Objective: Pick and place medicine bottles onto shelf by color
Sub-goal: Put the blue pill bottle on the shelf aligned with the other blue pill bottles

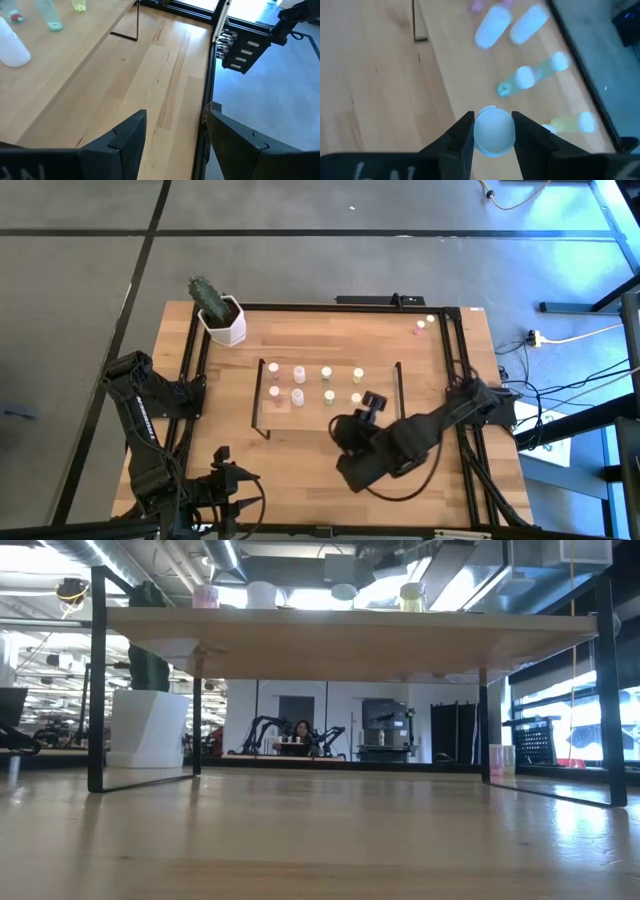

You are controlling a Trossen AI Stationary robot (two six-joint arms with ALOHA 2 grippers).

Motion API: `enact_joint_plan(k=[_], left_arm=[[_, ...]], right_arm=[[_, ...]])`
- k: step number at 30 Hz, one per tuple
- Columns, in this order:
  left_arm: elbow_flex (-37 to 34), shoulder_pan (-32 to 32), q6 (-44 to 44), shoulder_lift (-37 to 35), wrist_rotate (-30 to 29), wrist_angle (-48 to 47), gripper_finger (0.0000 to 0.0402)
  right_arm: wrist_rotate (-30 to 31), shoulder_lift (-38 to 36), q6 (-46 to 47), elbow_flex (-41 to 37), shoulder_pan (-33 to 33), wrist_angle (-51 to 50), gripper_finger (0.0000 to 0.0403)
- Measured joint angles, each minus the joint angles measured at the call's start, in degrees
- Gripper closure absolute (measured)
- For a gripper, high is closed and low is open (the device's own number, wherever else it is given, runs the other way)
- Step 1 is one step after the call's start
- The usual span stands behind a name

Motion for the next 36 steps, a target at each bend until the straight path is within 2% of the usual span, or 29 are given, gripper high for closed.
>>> enact_joint_plan(k=[6, 13, 22, 28, 32, 36], left_arm=[[0.0, 0.21, -0.02, 0.0, 0.0, -0.8, 0.02], [0.0, 0.38, -0.02, 0.0, -0.02, -0.85, 0.02], [0.0, 1.01, -0.04, 0.0, -0.02, -0.83, 0.02], [0.0, 1.48, -0.04, 0.0, 0.0, -0.82, 0.02], [0.0, 1.86, -0.03, 0.0, 0.0, -0.84, 0.02], [0.0, 2.06, -0.03, 0.0, 0.0, -1.17, 0.02]], right_arm=[[3.11, -3.4, 0.13, 0.01, 2.1, -0.08, 0.0286], [5.16, -3.55, 1.78, -1.3, 4.22, -0.02, 0.0286], [5.97, -5.74, 10.4, -11.15, 6.88, -0.02, 0.0286], [5.85, -12.4, 16.96, -20.53, 7.24, 0.05, 0.0286], [4.48, -16.53, 16.39, -26.94, 7.26, 9.06, 0.0286], [3.1, -18.19, 5.58, -31.37, 6.45, 25.44, 0.0286]])
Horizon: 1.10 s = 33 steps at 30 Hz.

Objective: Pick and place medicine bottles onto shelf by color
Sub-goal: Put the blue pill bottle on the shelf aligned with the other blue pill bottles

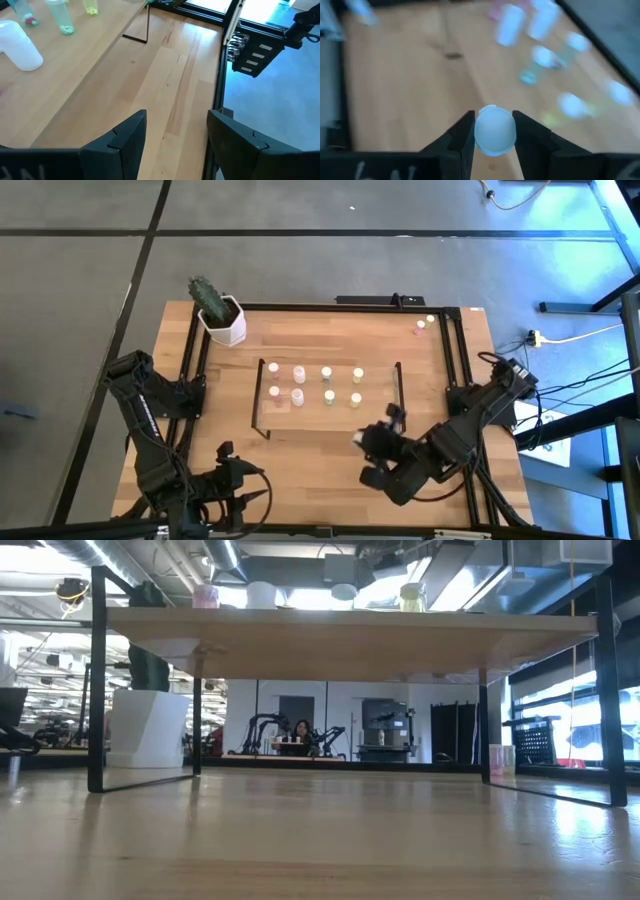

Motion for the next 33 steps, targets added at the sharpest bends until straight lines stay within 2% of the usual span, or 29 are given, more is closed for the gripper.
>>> enact_joint_plan(k=[5, 11, 18, 22, 33], left_arm=[[0.0, 0.27, -0.01, 0.0, 0.0, -0.14, 0.02], [0.0, 0.53, -0.01, 0.0, 0.0, -0.12, 0.02], [0.0, 0.62, 0.01, 0.0, -0.08, -0.14, 0.02], [0.0, 0.77, -0.01, 0.0, -2.17, -0.14, 0.02], [0.0, 1.17, -0.01, 0.0, -2.47, -0.16, 0.02]], right_arm=[[-6.39, 0.73, -9.22, -1.99, -4.46, 9.95, 0.0286], [-11.5, 2.06, -16.02, -2.08, -8.94, 12.69, 0.0285], [-12.58, 2.07, -22.61, -2.06, -11.76, 13.75, 0.0285], [-13.92, 2.93, -26.5, -2.06, -12.84, 13.74, 0.0285], [-14.63, 5.93, -29.7, -2.06, -14.67, 13.76, 0.0285]])
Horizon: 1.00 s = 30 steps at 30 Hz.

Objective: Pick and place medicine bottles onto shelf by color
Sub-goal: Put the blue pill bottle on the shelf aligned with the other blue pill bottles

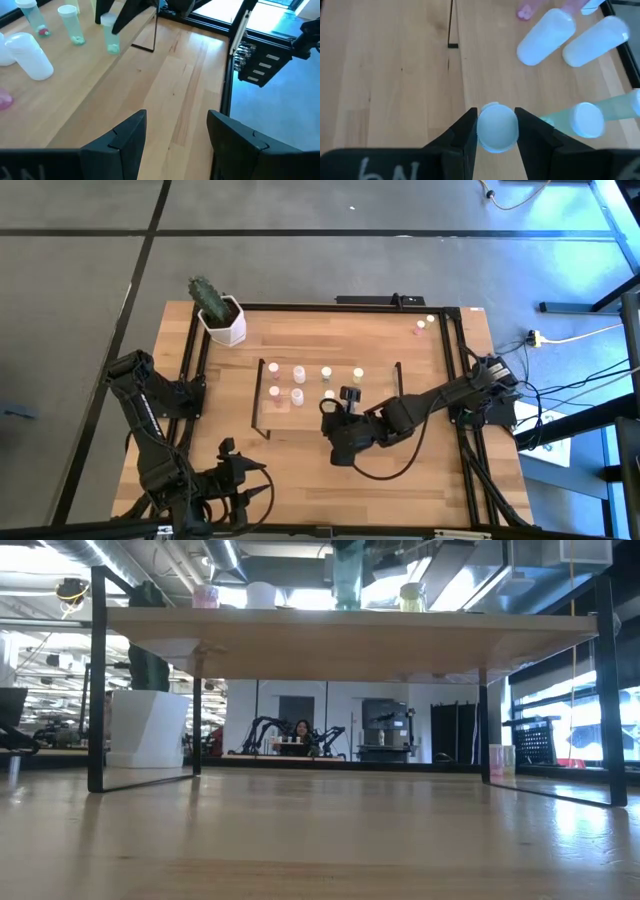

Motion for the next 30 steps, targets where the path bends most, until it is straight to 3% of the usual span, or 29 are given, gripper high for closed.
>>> enact_joint_plan(k=[15, 23, 30], left_arm=[[0.0, 0.02, 0.0, 0.0, 0.39, -0.02, 0.02], [0.0, 0.0, -0.02, 0.0, 0.37, 0.0, 0.02], [0.0, 0.01, -0.02, 0.0, 0.38, 0.0, 0.02]], right_arm=[[-0.22, 0.29, 0.32, 0.04, -0.88, -0.58, 0.027], [-5.08, 0.29, 1.54, 0.04, -2.47, -0.48, 0.0268], [-5.46, 0.29, 3.08, 0.04, -2.76, -0.66, 0.0266]])
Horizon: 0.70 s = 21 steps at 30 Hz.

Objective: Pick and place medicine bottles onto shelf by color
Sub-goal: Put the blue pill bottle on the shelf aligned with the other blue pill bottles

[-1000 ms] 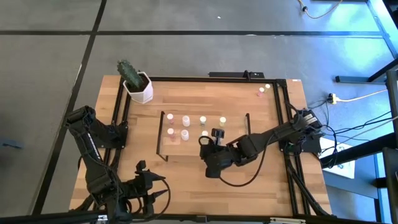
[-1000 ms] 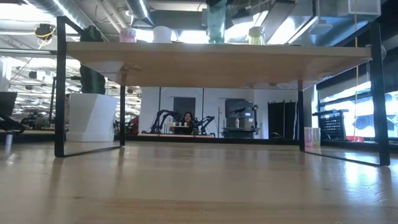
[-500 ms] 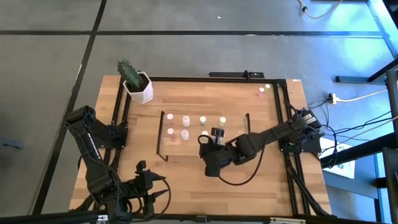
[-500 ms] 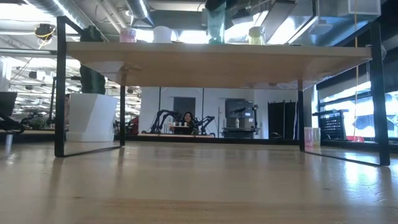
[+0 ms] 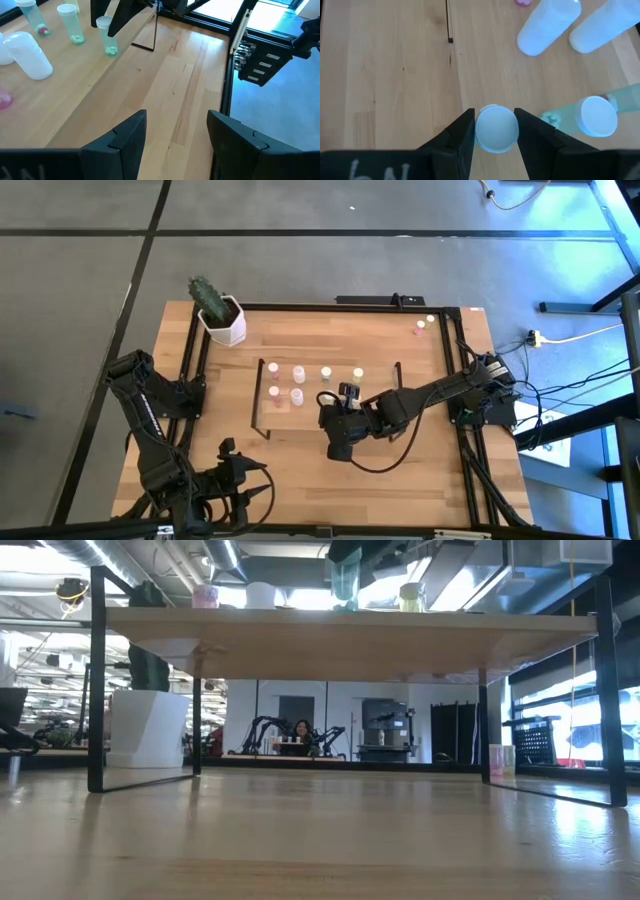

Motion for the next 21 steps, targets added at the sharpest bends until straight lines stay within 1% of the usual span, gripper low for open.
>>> enact_joint_plan(k=[14, 21], left_arm=[[0.0, 0.0, 0.0, 0.0, -0.01, 0.0, 0.02], [0.0, -0.01, 0.0, 0.0, -0.01, 0.0, 0.02]], right_arm=[[0.33, 0.0, 0.1, 0.0, 0.01, -0.22, 0.0277], [0.27, 0.13, 0.17, -0.07, -0.01, -0.61, 0.0244]])
